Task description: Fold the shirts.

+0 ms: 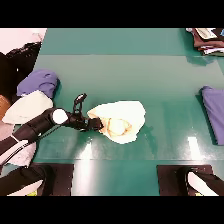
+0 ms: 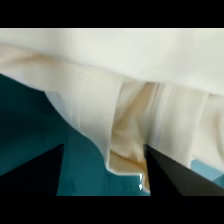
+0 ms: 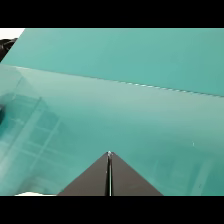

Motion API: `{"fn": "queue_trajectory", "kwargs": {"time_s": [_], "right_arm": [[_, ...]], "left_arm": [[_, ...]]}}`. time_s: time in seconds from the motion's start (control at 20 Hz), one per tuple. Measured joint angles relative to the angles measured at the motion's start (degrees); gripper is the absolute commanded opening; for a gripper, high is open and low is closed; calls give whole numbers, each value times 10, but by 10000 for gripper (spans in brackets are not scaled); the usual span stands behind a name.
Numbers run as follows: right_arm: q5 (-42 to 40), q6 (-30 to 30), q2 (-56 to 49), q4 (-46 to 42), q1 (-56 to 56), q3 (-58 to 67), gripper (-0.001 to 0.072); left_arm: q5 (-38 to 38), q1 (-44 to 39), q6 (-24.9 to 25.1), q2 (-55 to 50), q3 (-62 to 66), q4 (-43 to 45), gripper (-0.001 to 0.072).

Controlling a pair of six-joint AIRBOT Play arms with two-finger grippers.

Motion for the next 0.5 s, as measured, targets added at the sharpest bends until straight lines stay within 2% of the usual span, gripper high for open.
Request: {"fn": "queue_trajectory", "kwargs": {"time_s": [0.1,0.15,0.2,0.25,0.3,0.5], "right_arm": [[0,0,0,0,0,0,15],[0,0,0,0,0,0,15],[0,0,0,0,0,0,15],[0,0,0,0,0,0,15],[3,0,0,0,0,0,15],[42,0,0,-12,-6,-12,15]], "left_arm": [[27,0,7,-12,-14,-33,587],[40,1,17,-21,-18,-54,440],[48,1,28,-29,-21,-73,236],[54,0,36,-35,-24,-84,84],[59,2,43,-40,-24,-96,26],[40,35,76,-49,4,-103,25]]}}
